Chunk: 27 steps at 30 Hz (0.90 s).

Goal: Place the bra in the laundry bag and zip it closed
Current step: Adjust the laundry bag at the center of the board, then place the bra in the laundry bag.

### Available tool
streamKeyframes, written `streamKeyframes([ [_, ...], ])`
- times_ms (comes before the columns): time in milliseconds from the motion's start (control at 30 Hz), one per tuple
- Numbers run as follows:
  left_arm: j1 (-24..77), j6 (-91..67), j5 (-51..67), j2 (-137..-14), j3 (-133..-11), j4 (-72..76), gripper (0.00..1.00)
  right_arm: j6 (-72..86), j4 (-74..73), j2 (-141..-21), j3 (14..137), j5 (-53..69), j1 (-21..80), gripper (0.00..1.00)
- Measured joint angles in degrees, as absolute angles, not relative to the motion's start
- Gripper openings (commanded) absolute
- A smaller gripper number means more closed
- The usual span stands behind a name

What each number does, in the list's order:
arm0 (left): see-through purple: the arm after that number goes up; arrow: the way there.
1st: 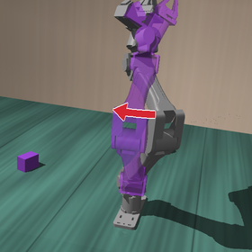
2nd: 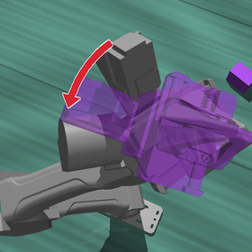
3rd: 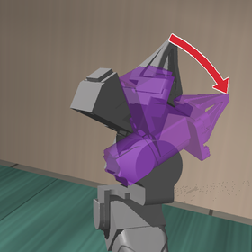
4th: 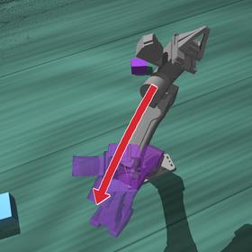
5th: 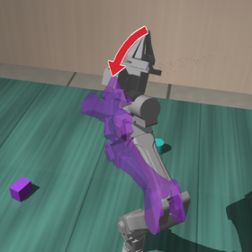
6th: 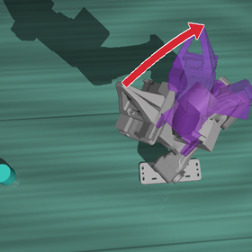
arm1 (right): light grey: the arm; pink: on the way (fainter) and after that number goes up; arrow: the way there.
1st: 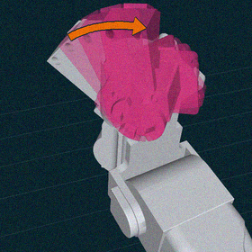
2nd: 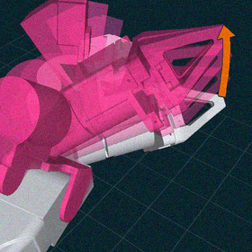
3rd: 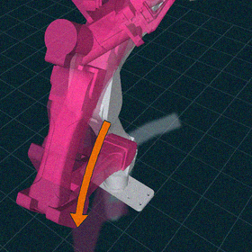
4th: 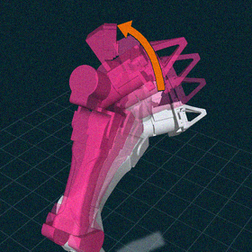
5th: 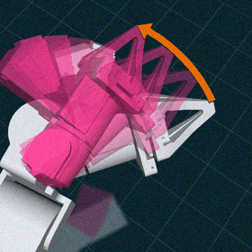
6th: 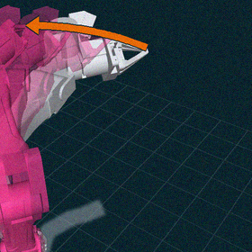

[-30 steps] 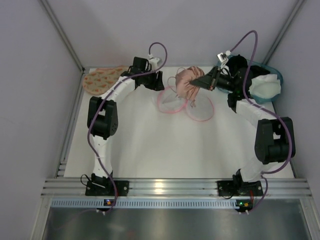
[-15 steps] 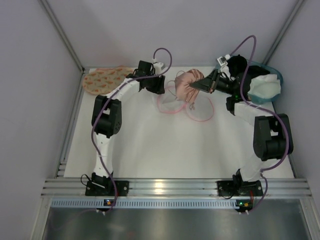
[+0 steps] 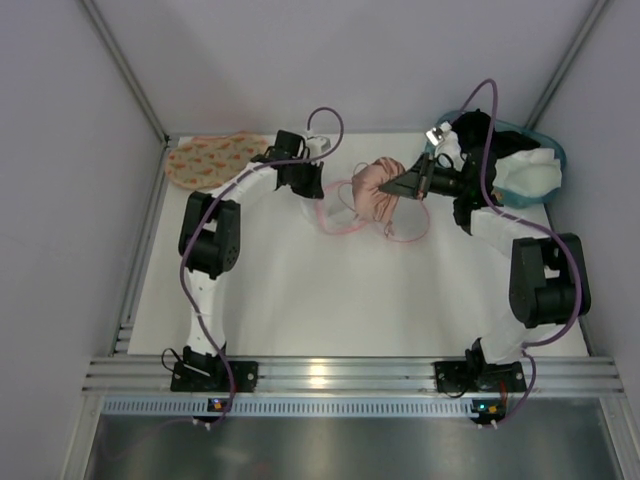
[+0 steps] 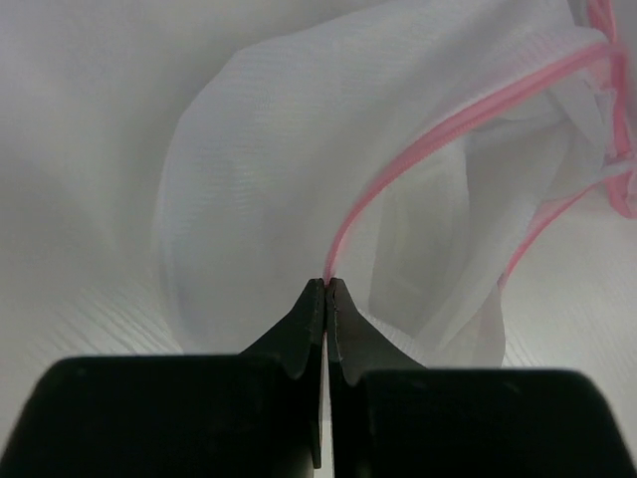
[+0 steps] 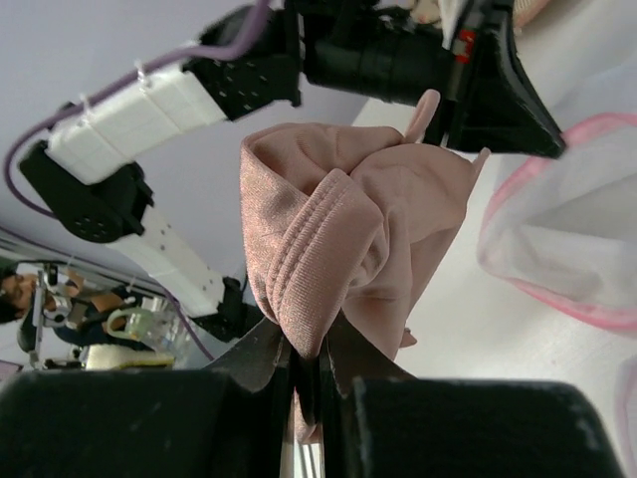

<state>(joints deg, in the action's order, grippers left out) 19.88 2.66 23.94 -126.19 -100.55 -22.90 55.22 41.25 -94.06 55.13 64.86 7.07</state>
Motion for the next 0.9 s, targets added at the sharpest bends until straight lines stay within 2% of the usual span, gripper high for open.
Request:
streamKeyframes([
  [333, 19.75, 5.67, 32.16, -111.72, -93.06, -30.39, 0.0, 31.31, 11.46, -91.92, 55.24, 68.45, 8.12, 0.0],
  [533, 19.55, 7.25, 36.69, -106.85, -89.65, -33.39, 0.0, 16.56, -8.01, -92.4, 60.2, 69.8, 13.28, 0.0],
  [900, 19.55, 9.74, 42.83, -106.85, -87.15, -34.87, 0.0, -0.14, -30.57, -114.74, 81.73, 70.78, 17.54, 0.0],
])
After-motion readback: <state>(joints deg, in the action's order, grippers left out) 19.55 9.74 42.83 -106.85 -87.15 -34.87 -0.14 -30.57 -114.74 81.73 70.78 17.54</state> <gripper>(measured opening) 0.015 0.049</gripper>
